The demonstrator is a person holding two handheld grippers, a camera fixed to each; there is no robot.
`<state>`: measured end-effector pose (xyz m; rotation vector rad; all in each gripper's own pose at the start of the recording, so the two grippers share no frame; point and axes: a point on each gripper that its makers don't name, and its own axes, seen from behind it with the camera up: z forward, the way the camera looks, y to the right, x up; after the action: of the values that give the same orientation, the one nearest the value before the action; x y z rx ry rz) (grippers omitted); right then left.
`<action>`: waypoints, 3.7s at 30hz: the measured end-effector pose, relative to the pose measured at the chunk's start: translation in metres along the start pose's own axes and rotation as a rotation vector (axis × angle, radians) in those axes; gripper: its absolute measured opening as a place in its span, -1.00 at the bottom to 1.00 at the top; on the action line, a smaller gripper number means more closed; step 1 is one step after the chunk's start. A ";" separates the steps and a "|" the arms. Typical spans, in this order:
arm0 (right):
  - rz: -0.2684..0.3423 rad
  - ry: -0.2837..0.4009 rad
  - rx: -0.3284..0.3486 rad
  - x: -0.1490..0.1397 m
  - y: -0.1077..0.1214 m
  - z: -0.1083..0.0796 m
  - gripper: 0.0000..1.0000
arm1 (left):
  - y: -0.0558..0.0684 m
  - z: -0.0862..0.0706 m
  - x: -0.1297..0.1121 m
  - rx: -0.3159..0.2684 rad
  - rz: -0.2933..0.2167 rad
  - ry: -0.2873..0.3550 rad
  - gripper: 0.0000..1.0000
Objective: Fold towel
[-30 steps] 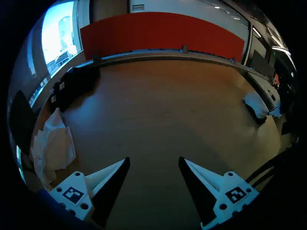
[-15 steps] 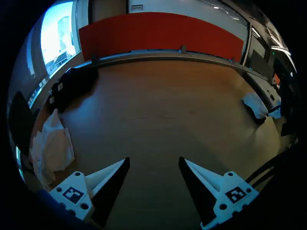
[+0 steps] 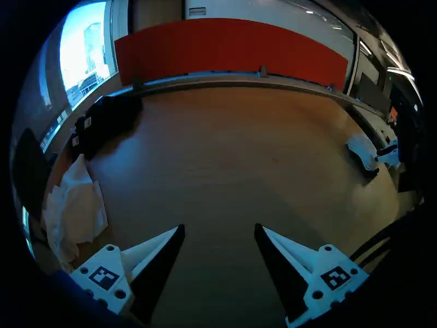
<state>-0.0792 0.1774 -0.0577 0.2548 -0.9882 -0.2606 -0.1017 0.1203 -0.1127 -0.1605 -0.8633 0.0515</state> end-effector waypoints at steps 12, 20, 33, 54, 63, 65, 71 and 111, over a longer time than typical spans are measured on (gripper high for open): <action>-0.043 -0.003 0.033 0.014 -0.022 0.013 0.00 | -0.010 -0.005 -0.006 0.016 -0.020 -0.002 0.88; -0.029 0.001 0.037 0.016 -0.022 0.016 -0.50 | -0.011 -0.006 -0.007 0.016 -0.019 -0.002 0.88; -0.034 0.009 0.069 0.017 -0.028 0.012 -0.89 | -0.012 -0.007 -0.008 0.017 -0.020 -0.001 0.88; -0.059 -0.028 0.108 0.001 -0.037 0.000 -0.79 | -0.012 -0.008 -0.008 0.013 -0.020 0.004 0.88; -0.047 -0.007 0.111 0.003 -0.043 -0.002 0.18 | -0.016 -0.010 -0.007 0.016 -0.026 0.010 0.88; -0.047 -0.003 0.108 0.004 -0.044 -0.003 0.34 | -0.017 -0.010 -0.006 0.015 -0.025 0.012 0.88; -0.031 0.019 0.100 0.009 -0.046 -0.003 0.95 | -0.018 -0.010 -0.005 0.014 -0.030 0.018 0.88; 0.274 0.603 -0.113 0.115 -0.033 -0.074 1.00 | -0.036 -0.015 0.054 0.025 -0.058 0.174 0.88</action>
<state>0.0397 0.1155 -0.0173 0.0817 -0.4008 0.0173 -0.0563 0.0884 -0.0759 -0.1152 -0.6927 -0.0057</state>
